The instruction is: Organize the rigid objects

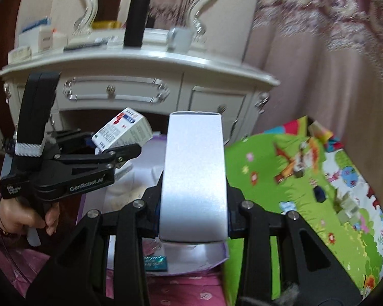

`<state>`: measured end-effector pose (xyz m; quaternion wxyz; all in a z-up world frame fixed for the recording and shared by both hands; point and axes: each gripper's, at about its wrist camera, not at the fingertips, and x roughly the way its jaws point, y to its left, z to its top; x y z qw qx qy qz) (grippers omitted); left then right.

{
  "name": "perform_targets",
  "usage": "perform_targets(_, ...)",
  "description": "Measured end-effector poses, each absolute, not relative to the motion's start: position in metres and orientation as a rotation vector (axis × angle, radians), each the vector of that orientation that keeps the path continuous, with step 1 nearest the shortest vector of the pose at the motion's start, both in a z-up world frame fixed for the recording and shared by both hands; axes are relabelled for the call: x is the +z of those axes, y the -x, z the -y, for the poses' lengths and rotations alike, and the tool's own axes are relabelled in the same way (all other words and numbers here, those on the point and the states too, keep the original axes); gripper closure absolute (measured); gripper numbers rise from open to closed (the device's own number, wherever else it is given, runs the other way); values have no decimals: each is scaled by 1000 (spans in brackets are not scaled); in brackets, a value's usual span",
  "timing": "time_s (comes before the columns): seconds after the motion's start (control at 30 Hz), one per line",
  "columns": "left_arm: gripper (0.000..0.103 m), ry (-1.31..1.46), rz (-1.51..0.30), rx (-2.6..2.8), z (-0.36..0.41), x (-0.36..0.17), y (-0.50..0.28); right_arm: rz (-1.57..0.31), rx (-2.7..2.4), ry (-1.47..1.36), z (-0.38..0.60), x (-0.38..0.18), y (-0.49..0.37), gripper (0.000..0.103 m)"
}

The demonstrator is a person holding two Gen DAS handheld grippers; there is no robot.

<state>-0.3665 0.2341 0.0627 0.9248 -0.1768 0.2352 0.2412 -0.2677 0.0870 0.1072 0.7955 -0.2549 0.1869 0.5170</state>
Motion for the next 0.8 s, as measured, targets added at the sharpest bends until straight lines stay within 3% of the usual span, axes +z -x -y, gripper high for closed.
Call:
perform_targets(0.67, 60, 463, -781, 537, -278, -6, 340, -691, 1216, 657, -141, 15, 250, 63)
perform_targets(0.7, 59, 454, -806, 547, -280, -9, 335, -705, 1223, 647, -141, 11, 248, 58)
perform_targets(0.73, 53, 455, -829, 569, -282, -13, 331, -717, 1230, 638, -141, 9, 245, 44)
perform_targets(0.8, 35, 479, -860, 618, -287, -17, 327, -730, 1225, 610, -137, 6, 237, 30)
